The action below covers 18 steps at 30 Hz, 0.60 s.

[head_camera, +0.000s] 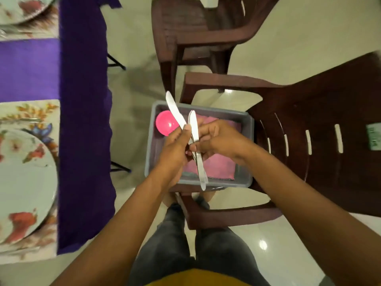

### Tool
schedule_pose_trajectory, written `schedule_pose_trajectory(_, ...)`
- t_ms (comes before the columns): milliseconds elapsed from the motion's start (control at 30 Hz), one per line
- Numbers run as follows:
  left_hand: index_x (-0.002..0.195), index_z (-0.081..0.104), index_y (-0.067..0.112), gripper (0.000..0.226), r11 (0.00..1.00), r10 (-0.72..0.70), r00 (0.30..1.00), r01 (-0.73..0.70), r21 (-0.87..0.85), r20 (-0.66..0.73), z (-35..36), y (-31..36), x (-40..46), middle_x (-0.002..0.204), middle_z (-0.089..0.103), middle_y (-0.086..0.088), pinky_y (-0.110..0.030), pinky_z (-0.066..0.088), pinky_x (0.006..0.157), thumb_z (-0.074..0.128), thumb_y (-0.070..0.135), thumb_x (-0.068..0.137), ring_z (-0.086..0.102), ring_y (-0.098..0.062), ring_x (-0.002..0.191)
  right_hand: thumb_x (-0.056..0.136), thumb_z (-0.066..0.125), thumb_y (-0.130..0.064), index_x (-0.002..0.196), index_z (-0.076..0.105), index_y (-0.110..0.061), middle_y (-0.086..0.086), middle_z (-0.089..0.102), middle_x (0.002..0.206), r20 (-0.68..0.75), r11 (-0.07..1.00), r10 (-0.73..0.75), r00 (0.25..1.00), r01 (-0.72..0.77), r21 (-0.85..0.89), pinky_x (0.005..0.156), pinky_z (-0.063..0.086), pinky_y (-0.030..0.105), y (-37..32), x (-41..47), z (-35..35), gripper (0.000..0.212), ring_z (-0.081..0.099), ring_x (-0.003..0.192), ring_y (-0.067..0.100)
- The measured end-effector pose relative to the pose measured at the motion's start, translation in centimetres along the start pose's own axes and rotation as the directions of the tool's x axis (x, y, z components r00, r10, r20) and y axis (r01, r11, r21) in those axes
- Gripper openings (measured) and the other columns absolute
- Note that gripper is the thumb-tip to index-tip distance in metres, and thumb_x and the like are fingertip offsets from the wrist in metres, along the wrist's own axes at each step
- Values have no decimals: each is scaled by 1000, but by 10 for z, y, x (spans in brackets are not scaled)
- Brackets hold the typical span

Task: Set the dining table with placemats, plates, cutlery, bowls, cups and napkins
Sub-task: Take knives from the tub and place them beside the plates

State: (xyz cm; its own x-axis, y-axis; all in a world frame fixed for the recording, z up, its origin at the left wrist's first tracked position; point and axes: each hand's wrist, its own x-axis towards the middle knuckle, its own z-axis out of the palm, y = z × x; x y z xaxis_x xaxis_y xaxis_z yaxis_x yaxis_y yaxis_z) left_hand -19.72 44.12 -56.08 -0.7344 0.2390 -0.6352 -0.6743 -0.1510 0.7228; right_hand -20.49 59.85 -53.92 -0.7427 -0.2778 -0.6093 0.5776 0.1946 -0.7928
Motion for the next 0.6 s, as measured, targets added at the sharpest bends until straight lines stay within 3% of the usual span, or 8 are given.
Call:
schedule_pose_trajectory(167, 129, 65, 14, 34, 999, 37, 998, -39, -22, -46, -19, 28, -35, 115, 75, -20, -67, 56, 94, 41, 32, 112, 73, -39, 106, 94, 71, -3, 113, 74, -2, 15, 78, 96, -59, 997, -64, 996, 60, -54, 75, 65, 43, -32, -14, 44, 19, 77, 85, 30)
schedule_pose_trajectory(267, 129, 64, 14, 34, 997, 10, 1000, -11, -74, -23, -32, 41, -50, 118, 74, -20, -56, 61, 89, 38, 30, 113, 72, -39, 111, 98, 67, -7, 112, 74, -6, 10, 78, 94, -99, 975, -135, 986, 115, -191, 70, 65, 36, -45, -15, 68, 16, 77, 80, 22)
schedule_pose_trajectory(433, 131, 62, 11, 36, 983, -11, 998, 21, -180, 55, -55, 63, -69, 115, 76, -17, -41, 64, 71, 37, 30, 113, 76, -28, 103, 102, 63, -13, 107, 75, -8, 5, 74, 100, -73, 905, -205, 976, 160, -395, 82, 61, 48, -65, -12, 93, 14, 73, 88, 21)
schedule_pose_trajectory(533, 132, 62, 8, 38, 972, -12, 999, 24, -235, 51, -65, 70, -74, 115, 74, -18, -41, 64, 69, 38, 30, 113, 76, -28, 99, 103, 60, -15, 115, 73, -8, 4, 73, 107, -57, 877, -224, 973, 176, -448, 84, 61, 41, -78, -16, 108, 18, 72, 94, 20)
schedule_pose_trajectory(600, 120, 67, 10, 36, 963, 4, 1000, 0, -271, 13, -70, 72, -74, 120, 71, -18, -39, 64, 72, 38, 30, 113, 74, -27, 100, 104, 60, -16, 111, 74, -4, 5, 70, 103, -72, 853, -245, 967, 180, -490, 78, 59, 38, -83, -16, 119, 19, 70, 90, 20)
